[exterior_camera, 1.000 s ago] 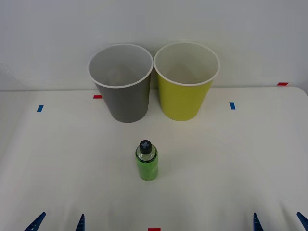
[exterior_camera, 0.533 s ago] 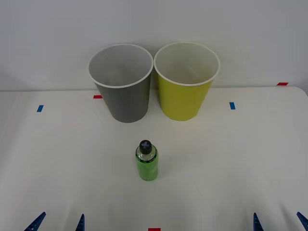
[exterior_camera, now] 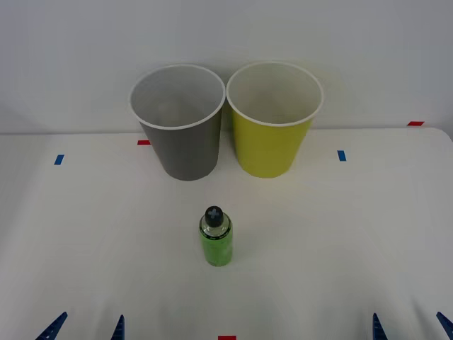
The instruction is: Put cans in the gray bin and PET bottles in the light green bin.
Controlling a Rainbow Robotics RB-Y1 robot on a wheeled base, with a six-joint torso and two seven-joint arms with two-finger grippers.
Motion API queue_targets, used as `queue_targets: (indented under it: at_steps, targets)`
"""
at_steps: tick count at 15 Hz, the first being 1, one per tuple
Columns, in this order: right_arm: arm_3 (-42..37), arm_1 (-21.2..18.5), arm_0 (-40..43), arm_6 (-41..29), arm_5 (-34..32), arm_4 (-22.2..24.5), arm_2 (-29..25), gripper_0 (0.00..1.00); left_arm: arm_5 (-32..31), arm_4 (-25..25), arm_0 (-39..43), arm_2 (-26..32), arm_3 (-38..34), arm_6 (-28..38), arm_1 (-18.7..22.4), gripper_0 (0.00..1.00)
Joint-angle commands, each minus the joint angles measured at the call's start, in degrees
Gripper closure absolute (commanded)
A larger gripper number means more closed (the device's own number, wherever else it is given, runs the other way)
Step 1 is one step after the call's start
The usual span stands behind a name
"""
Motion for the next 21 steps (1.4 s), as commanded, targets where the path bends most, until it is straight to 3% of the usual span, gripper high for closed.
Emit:
queue_targets:
  at_steps: [1, 21]
  targets:
    - [0.00, 0.00, 0.00, 0.00, 0.00, 0.00, 0.00, 0.00, 0.00, 0.00, 0.00, 0.00, 0.00, 0.00, 0.00, 0.00]
    - [0.00, 0.00, 0.00, 0.00, 0.00, 0.00, 0.00, 0.00, 0.00, 0.00, 0.00, 0.00, 0.00, 0.00, 0.00, 0.00]
